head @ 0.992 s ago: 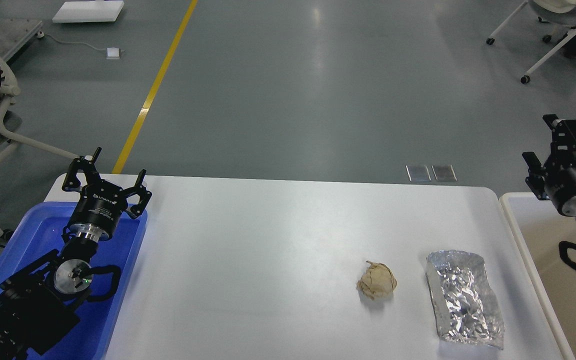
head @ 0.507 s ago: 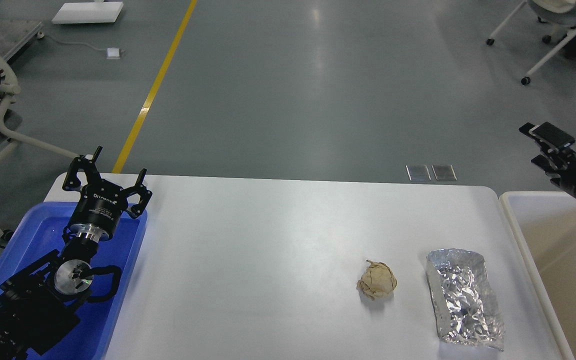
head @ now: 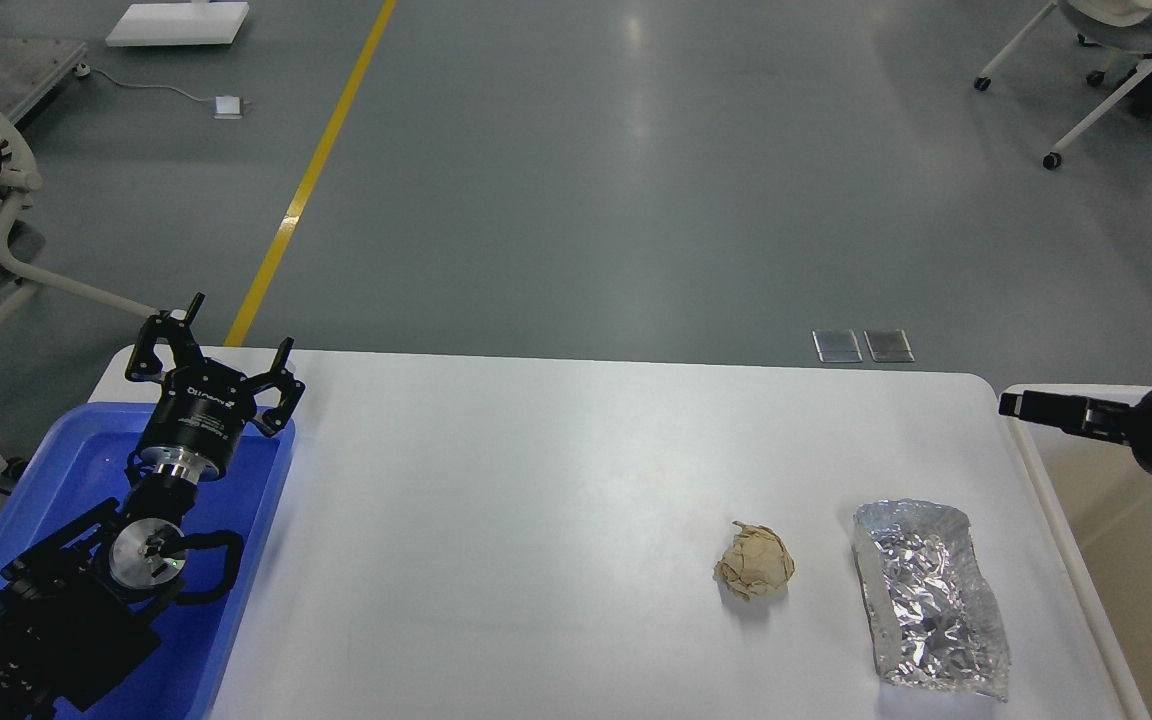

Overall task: Tidy desktop
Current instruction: 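Raise the right gripper and swing it out beside the white bin, then lower the right gripper onto the silver foil wrapper's near edge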

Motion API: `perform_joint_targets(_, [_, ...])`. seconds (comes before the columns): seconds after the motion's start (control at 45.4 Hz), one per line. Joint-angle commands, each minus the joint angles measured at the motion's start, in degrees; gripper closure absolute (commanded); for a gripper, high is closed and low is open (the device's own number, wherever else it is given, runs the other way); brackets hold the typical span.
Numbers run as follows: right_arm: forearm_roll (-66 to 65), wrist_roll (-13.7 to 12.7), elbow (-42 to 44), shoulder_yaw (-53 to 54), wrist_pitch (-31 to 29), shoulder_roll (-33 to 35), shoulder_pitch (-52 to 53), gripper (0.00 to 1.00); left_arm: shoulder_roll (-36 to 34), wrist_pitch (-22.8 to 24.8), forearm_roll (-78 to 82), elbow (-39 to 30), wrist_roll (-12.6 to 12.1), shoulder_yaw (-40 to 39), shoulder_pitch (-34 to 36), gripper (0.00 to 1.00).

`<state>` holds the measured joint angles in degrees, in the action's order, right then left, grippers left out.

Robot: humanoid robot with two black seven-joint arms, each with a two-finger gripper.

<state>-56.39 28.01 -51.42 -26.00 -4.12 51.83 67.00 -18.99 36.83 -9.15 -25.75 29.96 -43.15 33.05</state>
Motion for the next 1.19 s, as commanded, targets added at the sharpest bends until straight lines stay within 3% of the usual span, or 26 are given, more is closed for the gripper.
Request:
perform_joint_targets(0.0, [-9.53,0.11,-8.08,-5.82,-0.89,2.75,3.05,0.00,0.00,0.00,0.01,0.00,0.01,0.00,0.00,0.00])
perform_joint_targets(0.507, [-9.97,0.11,-8.17,-6.00,0.17,0.82,-3.01,0.01,0.00,0.00,0.01,0.00,0.01,0.00,0.00,0.00])
perform_joint_targets(0.794, [-10.06,0.02,-7.74,-6.08,9.39,-1.91,-8.64,0.06,0.00,0.00,0.01,0.00,0.01,0.00,0.00,0.00])
perform_joint_targets(1.169, [-9.62,0.02,-3.61,-5.91,12.74,-6.39,-11.98,0.14,0.00,0.00,0.01,0.00,0.01,0.00,0.00,0.00])
